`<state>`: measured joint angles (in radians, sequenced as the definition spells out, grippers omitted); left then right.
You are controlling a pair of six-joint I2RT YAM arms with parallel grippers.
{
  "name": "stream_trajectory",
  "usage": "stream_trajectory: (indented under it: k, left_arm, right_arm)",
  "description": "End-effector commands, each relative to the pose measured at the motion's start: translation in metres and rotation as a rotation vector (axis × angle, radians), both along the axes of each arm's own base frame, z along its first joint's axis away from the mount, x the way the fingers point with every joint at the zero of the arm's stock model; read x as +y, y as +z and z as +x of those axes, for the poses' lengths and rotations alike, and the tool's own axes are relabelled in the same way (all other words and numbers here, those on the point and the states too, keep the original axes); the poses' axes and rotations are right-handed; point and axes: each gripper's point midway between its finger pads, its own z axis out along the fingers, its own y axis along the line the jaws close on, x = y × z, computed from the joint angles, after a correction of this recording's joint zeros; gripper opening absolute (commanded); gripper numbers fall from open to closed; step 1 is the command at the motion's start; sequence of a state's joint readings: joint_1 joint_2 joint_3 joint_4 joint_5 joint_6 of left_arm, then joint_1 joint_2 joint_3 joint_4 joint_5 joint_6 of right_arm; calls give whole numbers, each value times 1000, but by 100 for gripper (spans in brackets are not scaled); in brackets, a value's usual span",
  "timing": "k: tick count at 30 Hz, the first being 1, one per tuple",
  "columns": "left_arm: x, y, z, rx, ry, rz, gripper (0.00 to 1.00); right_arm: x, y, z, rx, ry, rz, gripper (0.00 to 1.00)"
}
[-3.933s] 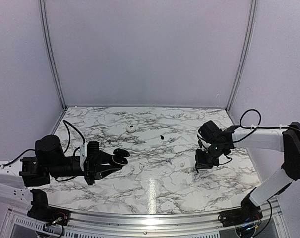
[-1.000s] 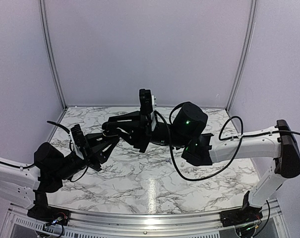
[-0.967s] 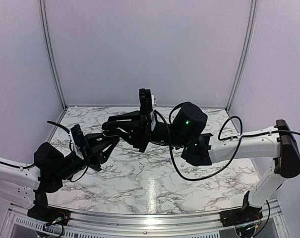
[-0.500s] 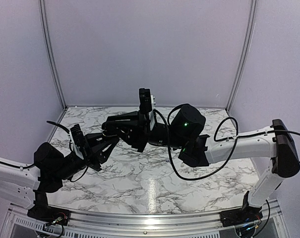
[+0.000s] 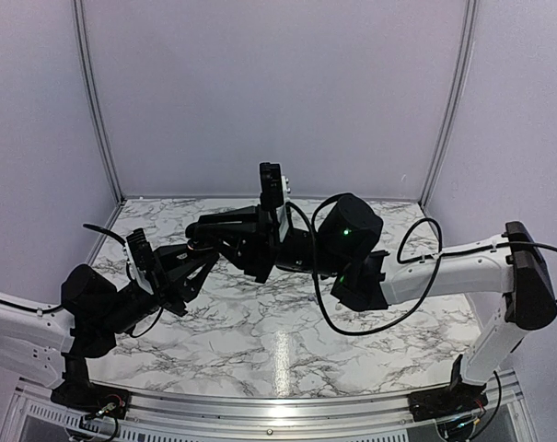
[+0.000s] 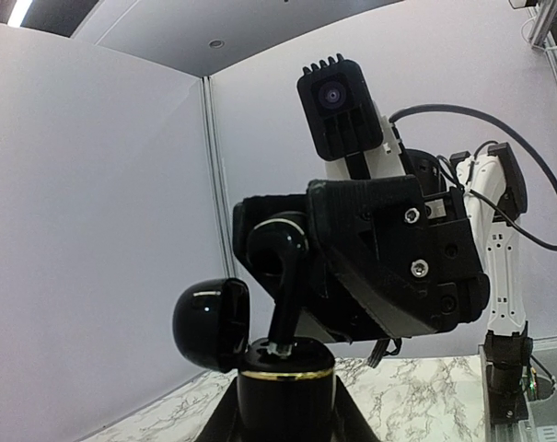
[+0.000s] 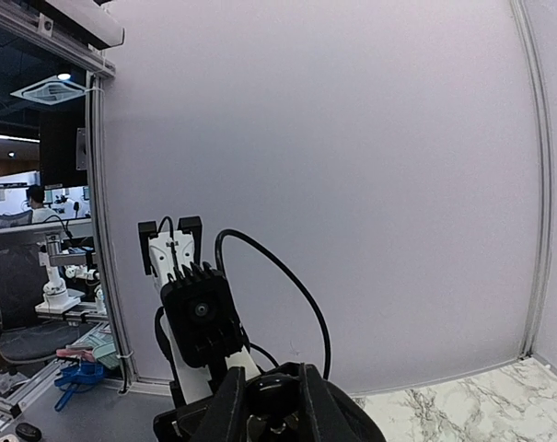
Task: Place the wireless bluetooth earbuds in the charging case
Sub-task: Insert the left earbud into the left side groove of the charging case.
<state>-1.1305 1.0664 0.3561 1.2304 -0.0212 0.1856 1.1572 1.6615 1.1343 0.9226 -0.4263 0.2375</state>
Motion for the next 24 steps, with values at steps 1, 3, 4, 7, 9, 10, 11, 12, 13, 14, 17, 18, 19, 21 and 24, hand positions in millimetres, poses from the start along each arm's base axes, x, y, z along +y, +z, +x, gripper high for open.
stream_trajectory:
  k: [1,3,4,7,9,10,11,12,13,14,17,18,19,21,24]
  left_arm:
    - [10,17,-1,-20,14,-71,0]
    - [10,17,-1,-20,14,-71,0]
    - [10,17,-1,-20,14,-70,0]
    - [9,17,0,-19,14,-68,0]
    - [10,18,-1,-23,16,-71,0]
    - [10,18,0,-23,17,-70,0]
    - [10,18,0,-24,17,-70,0]
    - [10,19,0,-25,18,-71,0]
    - [10,19,0,-27,19,-72,0]
    - [10,19,0,-26,20,-71,0]
    - [10,19,0,-27,21,-70,0]
    - [10,19,0,-29,22,-71,0]
    - [10,19,0,-30,23,-69,0]
    - [11,20,-1,-36,24,-72,0]
    - [11,20,0,-38,29,-71,0]
  right_arm:
    - [-3,12,-9,0,20,40,0]
    - [0,11,-9,3,15,38,0]
    - [1,10,-9,7,12,36,0]
    - [6,7,-5,22,-5,22,0]
    - [8,6,-4,23,-24,16,0]
    - [9,5,-2,28,-37,10,0]
    - [9,4,-1,33,-45,6,0]
    - [10,2,1,39,-53,-1,0]
    - [10,1,3,47,-65,-4,0]
    - [10,0,5,54,-74,-7,0]
    - [10,-3,11,79,-106,-11,0]
    - [10,-4,13,85,-117,-13,0]
    - [10,-5,15,95,-126,-15,0]
    - [10,-6,17,105,-133,-19,0]
    - [12,-9,18,119,-130,-25,0]
